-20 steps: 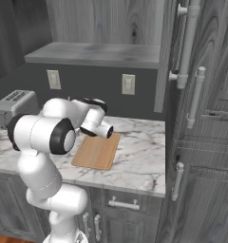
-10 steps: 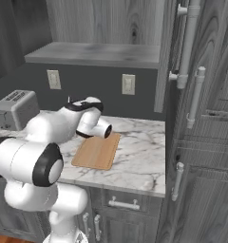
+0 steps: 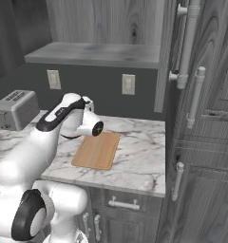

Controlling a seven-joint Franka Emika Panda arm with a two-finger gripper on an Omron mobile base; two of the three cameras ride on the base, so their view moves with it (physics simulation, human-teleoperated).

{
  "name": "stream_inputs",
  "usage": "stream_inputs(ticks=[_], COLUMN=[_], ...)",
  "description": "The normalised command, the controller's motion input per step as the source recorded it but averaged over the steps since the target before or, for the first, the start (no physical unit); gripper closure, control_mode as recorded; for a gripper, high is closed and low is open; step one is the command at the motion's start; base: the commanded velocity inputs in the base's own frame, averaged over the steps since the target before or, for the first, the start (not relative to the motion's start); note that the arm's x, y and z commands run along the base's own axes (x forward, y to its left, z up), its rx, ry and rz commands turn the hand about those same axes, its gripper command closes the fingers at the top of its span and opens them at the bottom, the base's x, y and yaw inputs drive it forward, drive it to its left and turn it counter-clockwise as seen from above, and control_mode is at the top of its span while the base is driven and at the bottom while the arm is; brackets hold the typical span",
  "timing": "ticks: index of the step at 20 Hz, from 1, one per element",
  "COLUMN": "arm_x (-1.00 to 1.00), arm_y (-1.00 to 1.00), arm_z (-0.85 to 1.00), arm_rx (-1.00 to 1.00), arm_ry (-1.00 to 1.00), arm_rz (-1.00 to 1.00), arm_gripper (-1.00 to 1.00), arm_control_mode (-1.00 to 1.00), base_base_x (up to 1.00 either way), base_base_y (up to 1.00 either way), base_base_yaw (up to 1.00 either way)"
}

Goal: Grab the spray bottle from the cabinet, then place it next to the cutting board for sanitizing. Then grab the dish brush from the countertop next to the sink and place it next to the cutting board.

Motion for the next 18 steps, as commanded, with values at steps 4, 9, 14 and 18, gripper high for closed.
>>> stream_inputs(ticks=[4,9,14,18], arm_x=[-0.45,-0.5,-0.64,-0.79], arm_y=[-0.04,-0.11,-0.29,-0.38], arm_z=[0.63,0.71,0.58,0.54], arm_rx=[-0.07,-0.07,-0.07,-0.08], arm_ry=[0.07,0.15,0.11,0.06], arm_rz=[-0.18,-0.18,-0.15,-0.11], arm_gripper=[-1.0,-1.0,-1.0,-1.0], arm_control_mode=[-1.0,-1.0,-1.0,-1.0], base_base_x=[0.0,0.0,0.0,0.0], base_base_y=[0.0,0.0,0.0,0.0], base_base_yaw=[0.0,0.0,0.0,0.0])
